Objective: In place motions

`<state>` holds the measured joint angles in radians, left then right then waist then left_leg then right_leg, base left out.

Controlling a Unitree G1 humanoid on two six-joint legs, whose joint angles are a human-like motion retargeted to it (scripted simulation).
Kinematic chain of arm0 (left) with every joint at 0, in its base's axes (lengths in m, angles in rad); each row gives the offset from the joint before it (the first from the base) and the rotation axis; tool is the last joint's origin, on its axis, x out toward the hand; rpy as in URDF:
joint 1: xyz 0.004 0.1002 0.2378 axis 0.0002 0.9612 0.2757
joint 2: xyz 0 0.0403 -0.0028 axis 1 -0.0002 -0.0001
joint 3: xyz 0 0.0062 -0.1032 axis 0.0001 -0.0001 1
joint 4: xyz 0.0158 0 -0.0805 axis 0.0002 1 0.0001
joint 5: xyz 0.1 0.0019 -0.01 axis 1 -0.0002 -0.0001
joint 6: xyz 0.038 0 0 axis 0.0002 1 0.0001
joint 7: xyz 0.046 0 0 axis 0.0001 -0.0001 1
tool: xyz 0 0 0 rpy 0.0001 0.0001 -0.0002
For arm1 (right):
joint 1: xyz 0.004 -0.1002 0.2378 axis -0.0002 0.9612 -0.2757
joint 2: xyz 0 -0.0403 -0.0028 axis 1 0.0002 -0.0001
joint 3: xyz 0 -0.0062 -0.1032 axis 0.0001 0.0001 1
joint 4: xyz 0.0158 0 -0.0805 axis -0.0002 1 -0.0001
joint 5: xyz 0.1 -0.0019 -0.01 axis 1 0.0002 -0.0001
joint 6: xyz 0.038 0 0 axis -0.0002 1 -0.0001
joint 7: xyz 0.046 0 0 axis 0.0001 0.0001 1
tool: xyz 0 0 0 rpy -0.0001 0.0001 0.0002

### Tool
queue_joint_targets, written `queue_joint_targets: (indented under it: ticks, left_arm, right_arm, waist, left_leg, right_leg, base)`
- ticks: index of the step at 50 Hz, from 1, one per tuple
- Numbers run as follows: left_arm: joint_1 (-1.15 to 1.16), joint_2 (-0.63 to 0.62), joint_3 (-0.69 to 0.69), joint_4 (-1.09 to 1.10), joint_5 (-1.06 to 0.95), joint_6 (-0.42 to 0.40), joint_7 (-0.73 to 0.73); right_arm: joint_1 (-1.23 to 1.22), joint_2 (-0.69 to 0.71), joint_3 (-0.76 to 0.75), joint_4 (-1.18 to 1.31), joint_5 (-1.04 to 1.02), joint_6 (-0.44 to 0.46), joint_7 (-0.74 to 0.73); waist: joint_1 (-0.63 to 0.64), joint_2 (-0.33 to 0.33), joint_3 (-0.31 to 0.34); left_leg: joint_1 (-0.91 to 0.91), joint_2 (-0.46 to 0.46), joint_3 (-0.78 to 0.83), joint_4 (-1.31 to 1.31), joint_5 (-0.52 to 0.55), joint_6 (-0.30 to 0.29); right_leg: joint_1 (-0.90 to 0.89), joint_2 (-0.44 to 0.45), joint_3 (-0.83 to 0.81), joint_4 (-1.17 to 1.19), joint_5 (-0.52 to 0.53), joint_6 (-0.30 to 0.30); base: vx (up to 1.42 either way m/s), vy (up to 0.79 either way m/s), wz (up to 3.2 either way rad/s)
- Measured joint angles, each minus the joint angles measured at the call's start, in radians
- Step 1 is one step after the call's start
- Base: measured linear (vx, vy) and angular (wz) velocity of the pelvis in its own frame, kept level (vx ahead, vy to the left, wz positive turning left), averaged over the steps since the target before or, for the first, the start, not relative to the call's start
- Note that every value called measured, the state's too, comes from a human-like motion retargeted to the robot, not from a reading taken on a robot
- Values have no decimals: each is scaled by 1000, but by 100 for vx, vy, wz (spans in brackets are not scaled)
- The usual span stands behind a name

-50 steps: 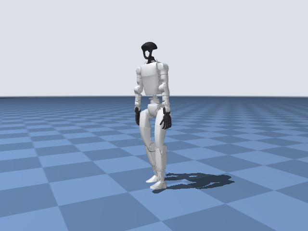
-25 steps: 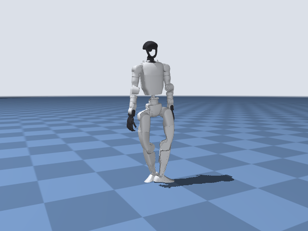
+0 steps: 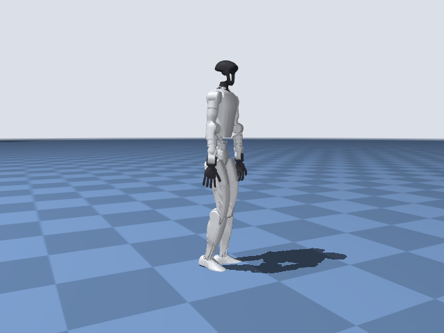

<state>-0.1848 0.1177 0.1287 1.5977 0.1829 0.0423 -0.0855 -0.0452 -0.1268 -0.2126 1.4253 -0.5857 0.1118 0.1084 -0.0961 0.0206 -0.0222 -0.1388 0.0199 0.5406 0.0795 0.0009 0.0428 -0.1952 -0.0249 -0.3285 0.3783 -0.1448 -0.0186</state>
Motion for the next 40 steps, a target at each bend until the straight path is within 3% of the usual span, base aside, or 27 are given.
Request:
queue_joint_targets:
  ticks: [3,5,9,13,19,30,37,40]
  left_arm:
    - [14,-14,-19,9,13,-2,5]
    - [31,-20,-38,27,20,-1,4]
    - [61,-14,-88,81,73,23,-11]
    - [100,4,-125,94,96,18,-11]
    - [166,31,-73,93,179,45,-51]
    - [141,-19,-40,65,84,54,-71]
    - [93,-67,-137,12,103,31,4]
    - [86,-81,-193,-6,128,25,29]
  right_arm:
    - [-1,3,3,2,17,-7,2]
    - [4,4,4,13,23,-6,2]
    - [6,21,-18,58,25,23,25]
    - [0,31,-8,54,33,22,46]
    - [-1,33,46,27,-40,15,69]
    - [-23,15,30,56,-37,36,67]
    - [-19,-1,0,97,-26,56,56]
    - [-2,-10,1,113,-43,61,45]
  waist:
    - [9,-29,15]
    - [17,-43,12]
    - [42,-41,-7]
    - [60,-48,-8]
    - [28,-34,-89]
    - [53,-24,-94]
    - [47,-18,-69]
    - [67,-29,-59]
  left_leg:
    - [52,-71,-44,-60,18,1]
    - [85,-104,-72,-78,16,1]
    - [89,-84,-152,-32,2,-14]
    - [119,-74,-197,-11,-25,-20]
    - [103,-70,-238,-17,-36,-38]
    - [84,-65,-312,-6,-36,-68]
    - [32,-70,-386,61,-20,-141]
    - [33,-48,-308,92,-49,-116]
  right_leg:
    - [-7,-1,173,-174,5,-1]
    - [10,-4,247,-255,89,14]
    - [84,-43,32,-292,60,22]
    - [159,-20,-15,-347,66,16]
    - [175,11,-55,-378,45,-9]
    - [202,26,-122,-396,25,-25]
    - [210,11,-192,-412,20,-25]
    - [217,-6,-207,-417,26,-24]
  base:
    - [16,-12,100]
    - [24,-10,80]
    - [17,-15,98]
    - [13,-14,57]
    - [13,-8,36]
    - [-4,-6,34]
    - [-11,-2,54]
    - [-1,1,24]
